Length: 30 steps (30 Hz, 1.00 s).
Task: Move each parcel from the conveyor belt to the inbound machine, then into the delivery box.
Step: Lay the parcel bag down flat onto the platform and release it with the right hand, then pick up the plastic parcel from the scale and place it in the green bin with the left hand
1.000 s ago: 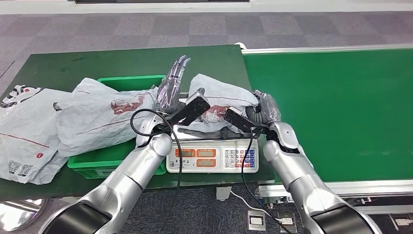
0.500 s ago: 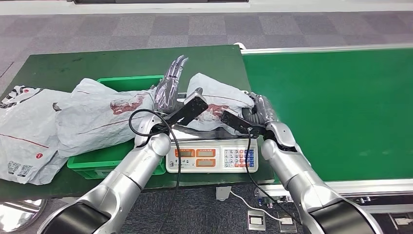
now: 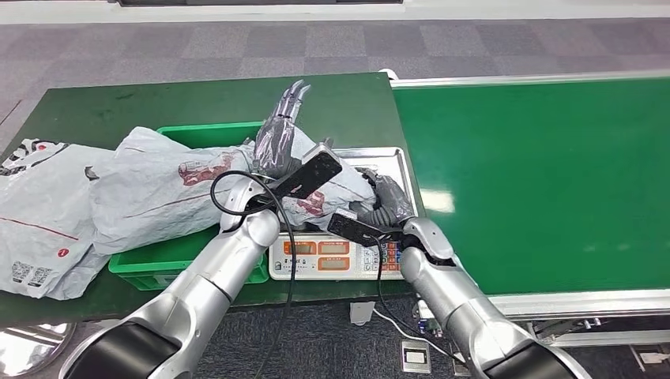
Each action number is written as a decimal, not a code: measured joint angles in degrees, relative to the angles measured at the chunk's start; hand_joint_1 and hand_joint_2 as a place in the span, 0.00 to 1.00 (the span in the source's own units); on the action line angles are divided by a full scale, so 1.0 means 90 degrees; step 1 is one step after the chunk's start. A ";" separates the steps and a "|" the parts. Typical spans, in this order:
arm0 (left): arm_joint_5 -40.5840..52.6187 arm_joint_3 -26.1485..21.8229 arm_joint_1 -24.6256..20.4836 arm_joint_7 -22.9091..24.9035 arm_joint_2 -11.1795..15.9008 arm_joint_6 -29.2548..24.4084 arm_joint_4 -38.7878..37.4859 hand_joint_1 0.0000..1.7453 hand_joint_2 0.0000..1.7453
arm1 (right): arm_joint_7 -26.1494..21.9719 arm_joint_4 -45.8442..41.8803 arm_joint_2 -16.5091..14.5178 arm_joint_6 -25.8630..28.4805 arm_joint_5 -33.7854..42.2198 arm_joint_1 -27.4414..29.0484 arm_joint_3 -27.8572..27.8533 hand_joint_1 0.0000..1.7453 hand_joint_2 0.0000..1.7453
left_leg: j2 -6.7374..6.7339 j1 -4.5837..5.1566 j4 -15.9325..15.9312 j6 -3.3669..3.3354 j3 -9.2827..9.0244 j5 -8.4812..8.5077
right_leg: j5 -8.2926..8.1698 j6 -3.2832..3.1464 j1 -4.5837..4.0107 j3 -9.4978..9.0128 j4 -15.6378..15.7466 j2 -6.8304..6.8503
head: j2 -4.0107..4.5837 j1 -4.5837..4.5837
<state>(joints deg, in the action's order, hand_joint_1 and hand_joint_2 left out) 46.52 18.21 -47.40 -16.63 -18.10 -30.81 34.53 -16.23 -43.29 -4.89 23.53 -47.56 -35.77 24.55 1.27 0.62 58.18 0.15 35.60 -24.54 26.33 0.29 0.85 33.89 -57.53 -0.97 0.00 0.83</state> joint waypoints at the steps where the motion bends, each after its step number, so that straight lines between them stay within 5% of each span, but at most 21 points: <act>1: 0.0019 0.0025 -0.0008 0.0000 -0.0007 0.0014 -0.0027 0.00 0.25 | 0.0024 -0.0176 0.0022 0.0136 0.0088 0.0101 0.0000 0.00 1.00 | 0.0001 0.0001 0.0000 0.0000 0.0000 0.0000 | 0.0000 0.0000 0.0001 0.0000 0.0000 0.0001 | 0.0000 0.0000; 4: 0.0086 0.0092 -0.0029 -0.0044 -0.0022 0.0165 -0.0109 0.00 1.00 | 0.0016 -0.0600 0.0105 0.0413 0.0299 0.0326 -0.0002 0.00 1.00 | -0.0005 0.0002 0.0000 -0.0001 0.0000 -0.0001 | 0.0000 0.0000 0.0002 0.0003 0.0001 -0.0002 | 0.0000 0.0000; 16: 0.0600 0.0645 -0.0113 0.0013 -0.0206 0.0800 -0.0475 0.00 1.00 | -0.0048 -0.2554 0.0427 0.0403 0.0715 0.1046 -0.0581 0.00 1.00 | -0.0003 0.0003 0.0000 -0.0001 0.0001 -0.0005 | 0.0000 0.0000 0.0002 0.0001 0.0001 0.0000 | 0.0000 -0.0001; 24: 0.1318 0.1080 -0.0557 0.0430 -0.0275 0.1678 -0.0884 0.00 1.00 | 0.0113 -0.3158 0.0523 0.0374 0.0689 0.1338 -0.1367 0.00 1.00 | 0.0000 0.0008 0.0000 -0.0004 -0.0001 -0.0006 | -0.0001 0.0001 0.0006 -0.0006 0.0001 0.0004 | 0.0000 -0.0001; 30: 0.1865 0.1479 -0.0371 0.0356 -0.0297 0.2463 -0.1256 0.00 1.00 | -0.0132 -0.3579 0.0541 0.0532 0.1074 0.1310 -0.1870 0.00 1.00 | 0.0000 0.0010 0.0001 -0.0007 -0.0002 -0.0008 | 0.0000 0.0001 0.0008 -0.0002 0.0001 0.0000 | 0.0000 0.0000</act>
<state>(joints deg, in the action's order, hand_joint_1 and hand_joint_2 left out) 63.31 31.52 -50.74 -13.42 -20.78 -8.65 23.23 -17.42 -75.51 -0.02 28.32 -37.90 -23.98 7.72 1.26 0.71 58.19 0.08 35.58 -24.61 26.33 0.30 0.92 33.87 -57.51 -0.96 0.00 0.83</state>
